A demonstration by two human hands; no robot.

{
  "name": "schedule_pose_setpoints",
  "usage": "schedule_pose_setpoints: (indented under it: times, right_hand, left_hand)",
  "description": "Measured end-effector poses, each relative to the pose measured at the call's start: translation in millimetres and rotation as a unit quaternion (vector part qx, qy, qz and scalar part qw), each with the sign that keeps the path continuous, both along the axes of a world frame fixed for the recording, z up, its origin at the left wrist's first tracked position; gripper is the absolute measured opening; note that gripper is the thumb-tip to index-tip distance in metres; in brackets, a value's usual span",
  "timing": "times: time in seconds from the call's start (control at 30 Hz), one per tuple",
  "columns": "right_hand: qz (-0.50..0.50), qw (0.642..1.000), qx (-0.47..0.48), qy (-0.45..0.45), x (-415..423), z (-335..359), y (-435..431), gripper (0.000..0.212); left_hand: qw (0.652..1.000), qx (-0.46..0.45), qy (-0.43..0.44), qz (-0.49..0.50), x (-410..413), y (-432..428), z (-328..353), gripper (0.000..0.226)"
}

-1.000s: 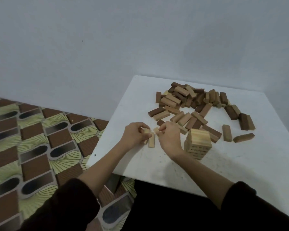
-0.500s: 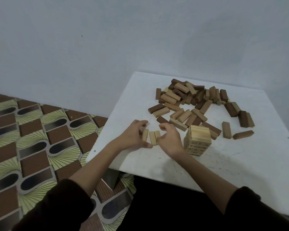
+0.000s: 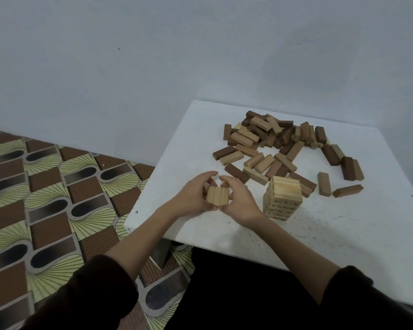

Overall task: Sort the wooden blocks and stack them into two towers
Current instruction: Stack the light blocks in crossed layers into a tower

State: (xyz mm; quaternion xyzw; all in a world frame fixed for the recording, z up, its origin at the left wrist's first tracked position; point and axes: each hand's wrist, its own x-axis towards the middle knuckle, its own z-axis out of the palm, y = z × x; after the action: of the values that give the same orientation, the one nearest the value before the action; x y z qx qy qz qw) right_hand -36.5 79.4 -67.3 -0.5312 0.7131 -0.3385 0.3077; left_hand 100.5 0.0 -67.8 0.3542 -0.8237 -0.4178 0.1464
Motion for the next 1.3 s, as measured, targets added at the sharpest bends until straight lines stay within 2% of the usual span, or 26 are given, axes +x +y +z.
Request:
schedule_pose_setpoints:
  times: [0.2,0.4,0.57,0.67,0.87,1.1,1.3]
  right_hand:
    - [0.021,0.998,-0.006,0.053,3.9,2.9,-1.1,0.07]
    - [0.042,0.99,-0.081,0.105,0.1,41.9,-5.7,0.068]
    - [0.057,0.981,-0.139,0.123,-25.4,80.4,9.4,0.075]
    - [0.056,0.975,-0.156,0.148,-49.1,104.9,29.2,0.071]
    - [0.026,0.984,-0.101,0.142,-96.4,100.7,71.2,0.076]
    - [0.039,0.98,-0.108,0.16,-118.8,80.1,82.5,0.082]
    - [0.046,0.99,-0.08,0.109,-125.5,73.5,80.4,0.084]
  left_hand:
    - [1.0,-0.011,0.019,0.006,2.2,0.5,4.6,0.083]
    - [0.994,-0.082,0.071,0.01,2.9,-3.8,39.4,0.084]
    - [0.988,-0.072,0.134,-0.01,-16.5,6.0,81.4,0.084]
    - [0.985,-0.064,0.157,-0.031,-39.6,18.4,93.1,0.086]
    - [0.984,-0.061,0.142,-0.082,-80.7,41.5,88.3,0.093]
    - [0.985,-0.085,0.095,-0.112,-99.7,50.0,79.2,0.097]
    - [0.987,-0.09,0.074,-0.115,-100.5,50.1,75.9,0.097]
